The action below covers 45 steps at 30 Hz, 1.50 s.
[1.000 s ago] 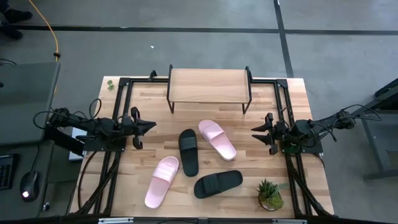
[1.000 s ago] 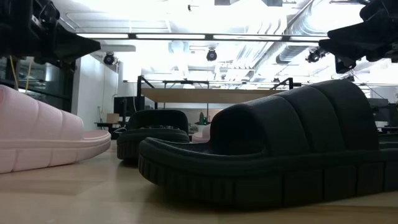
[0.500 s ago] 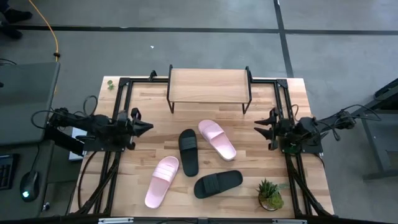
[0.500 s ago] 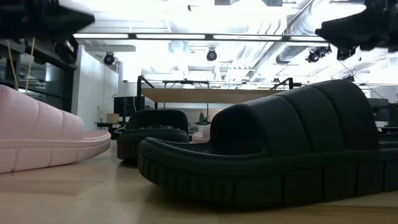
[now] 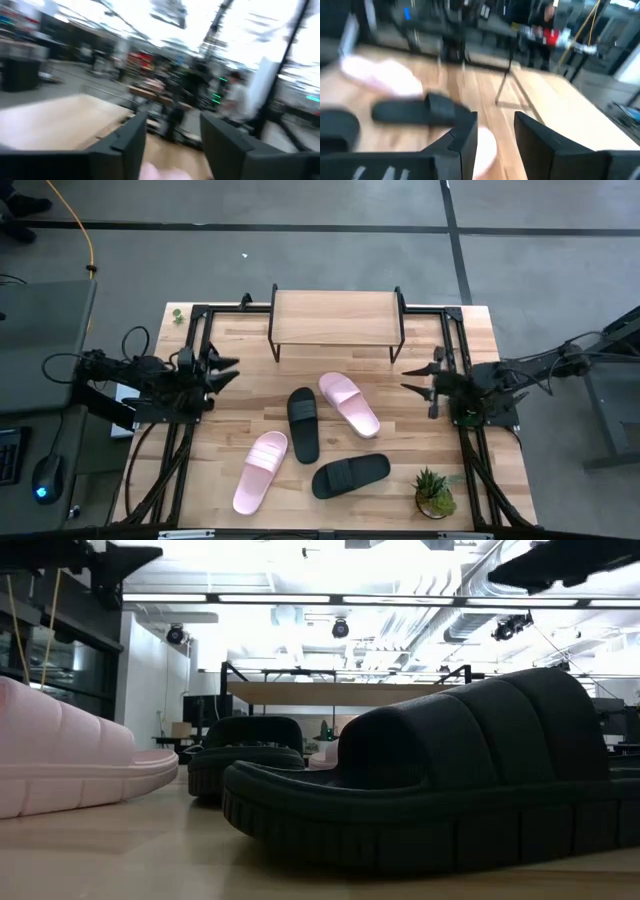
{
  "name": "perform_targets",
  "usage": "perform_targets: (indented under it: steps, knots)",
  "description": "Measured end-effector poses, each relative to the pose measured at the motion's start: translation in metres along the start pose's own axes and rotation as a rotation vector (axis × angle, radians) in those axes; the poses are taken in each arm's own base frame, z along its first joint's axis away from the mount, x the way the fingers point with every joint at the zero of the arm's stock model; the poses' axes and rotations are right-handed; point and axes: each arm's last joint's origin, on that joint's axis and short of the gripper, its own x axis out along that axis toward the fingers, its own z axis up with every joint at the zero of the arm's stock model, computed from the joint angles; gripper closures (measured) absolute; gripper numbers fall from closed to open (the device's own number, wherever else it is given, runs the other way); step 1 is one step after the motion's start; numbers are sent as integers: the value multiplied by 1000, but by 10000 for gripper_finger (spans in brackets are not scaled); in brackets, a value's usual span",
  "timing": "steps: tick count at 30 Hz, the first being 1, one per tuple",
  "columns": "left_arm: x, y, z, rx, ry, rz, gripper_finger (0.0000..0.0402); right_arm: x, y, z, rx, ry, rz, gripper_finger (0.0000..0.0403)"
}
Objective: Pick and place slides into the shelf
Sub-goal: Put the top pink slides on the shelf
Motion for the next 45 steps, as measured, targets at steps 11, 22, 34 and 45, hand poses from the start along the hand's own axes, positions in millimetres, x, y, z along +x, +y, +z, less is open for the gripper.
perform_targets:
  steps: [11, 22, 34, 45]
  knots:
    - [-1, 5, 14, -10, -147, 243, 157, 68, 24, 38, -255, 398, -93, 283]
    - [-1, 5, 16, -45, -166, 225, 174, 126, 56, 40, -365, 737, -233, 283]
    - [2, 6, 5, 5, -83, 285, 176, 156, 89, 20, -416, 846, -215, 283]
    - [2, 4, 8, -84, -109, 224, 176, 163, 98, 23, -236, 782, -157, 284]
